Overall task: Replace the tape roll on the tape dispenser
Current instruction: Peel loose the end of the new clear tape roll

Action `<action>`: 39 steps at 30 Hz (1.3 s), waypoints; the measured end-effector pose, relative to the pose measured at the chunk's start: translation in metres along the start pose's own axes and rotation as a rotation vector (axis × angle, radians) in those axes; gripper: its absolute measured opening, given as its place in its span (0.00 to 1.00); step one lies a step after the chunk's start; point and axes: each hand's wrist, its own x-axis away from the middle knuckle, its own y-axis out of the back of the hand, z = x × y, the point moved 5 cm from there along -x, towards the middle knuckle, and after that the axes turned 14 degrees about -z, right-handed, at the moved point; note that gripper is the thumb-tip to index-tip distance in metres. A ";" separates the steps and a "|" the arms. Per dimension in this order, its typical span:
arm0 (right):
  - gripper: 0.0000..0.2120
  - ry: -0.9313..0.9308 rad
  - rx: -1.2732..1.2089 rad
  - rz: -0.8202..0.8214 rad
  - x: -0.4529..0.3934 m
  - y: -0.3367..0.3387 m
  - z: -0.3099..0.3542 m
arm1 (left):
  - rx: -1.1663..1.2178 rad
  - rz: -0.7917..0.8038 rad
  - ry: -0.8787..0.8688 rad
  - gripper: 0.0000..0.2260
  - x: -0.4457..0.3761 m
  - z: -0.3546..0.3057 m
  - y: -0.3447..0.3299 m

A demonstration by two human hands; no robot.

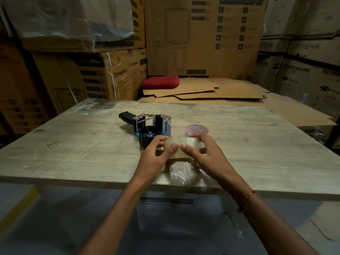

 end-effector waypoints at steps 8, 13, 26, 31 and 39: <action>0.27 -0.277 -0.392 0.117 0.001 0.003 -0.018 | 0.193 0.094 0.154 0.17 -0.004 0.003 0.010; 0.26 -0.240 -0.429 0.005 0.002 0.006 -0.018 | 0.169 0.072 0.118 0.14 -0.003 0.004 0.009; 0.27 0.732 0.221 -0.229 0.021 -0.010 0.018 | -0.150 0.029 -0.171 0.15 0.009 -0.008 0.006; 0.23 0.580 -0.028 -0.097 0.010 -0.007 0.018 | -0.017 0.180 -0.070 0.09 0.017 -0.012 0.015; 0.34 0.057 -0.193 0.143 0.000 -0.009 -0.005 | -0.122 0.202 -0.100 0.12 0.016 -0.017 0.033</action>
